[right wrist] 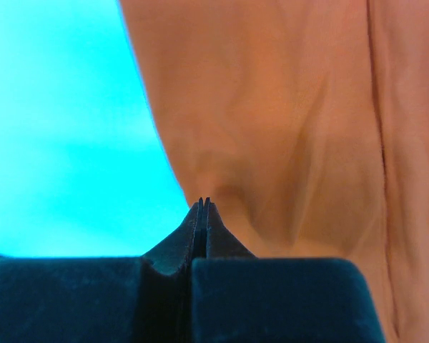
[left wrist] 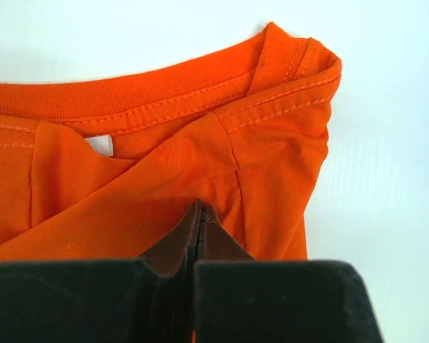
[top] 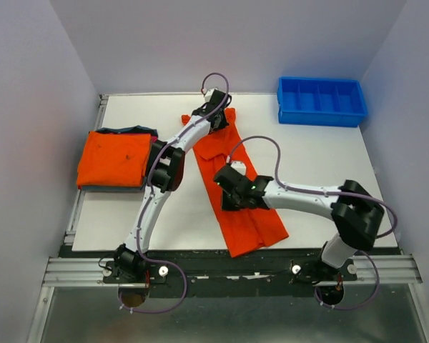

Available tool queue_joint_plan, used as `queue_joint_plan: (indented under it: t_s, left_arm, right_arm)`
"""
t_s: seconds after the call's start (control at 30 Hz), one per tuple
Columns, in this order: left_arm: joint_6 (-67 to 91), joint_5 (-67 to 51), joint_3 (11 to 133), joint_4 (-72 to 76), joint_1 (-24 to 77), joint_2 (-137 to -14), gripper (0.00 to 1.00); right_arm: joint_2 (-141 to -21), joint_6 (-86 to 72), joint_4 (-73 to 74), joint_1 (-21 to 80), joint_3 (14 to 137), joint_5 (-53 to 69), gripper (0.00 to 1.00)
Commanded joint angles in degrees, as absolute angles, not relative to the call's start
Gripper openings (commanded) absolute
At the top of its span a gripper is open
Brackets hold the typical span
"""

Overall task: Fold and stack the t-shirts
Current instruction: Rotate the tshirt 90 degrees

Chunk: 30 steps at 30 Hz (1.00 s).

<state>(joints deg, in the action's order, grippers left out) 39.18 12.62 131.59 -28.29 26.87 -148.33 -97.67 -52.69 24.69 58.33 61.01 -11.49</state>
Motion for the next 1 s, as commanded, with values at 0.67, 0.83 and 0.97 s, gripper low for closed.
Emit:
queue_joint_plan:
  t_s: [0.67, 0.83, 0.97]
  left_arm:
    - [47.1, -4.57, 146.43, -16.97, 28.04, -161.98, 0.0]
    - [48.08, -2.91, 144.14, -15.03, 26.81, -160.4, 0.0]
    - [48.86, -4.39, 144.41, -12.58, 26.02, -160.58, 0.0]
  right_arm:
    - [-86.83, -48.25, 25.94, 38.14, 39.56, -1.68, 0.01]
    - [-88.94, -52.29, 25.49, 44.55, 40.95, -1.14, 0.01]
    - [-86.24, -53.26, 23.99, 45.97, 40.69, -0.35, 0.01]
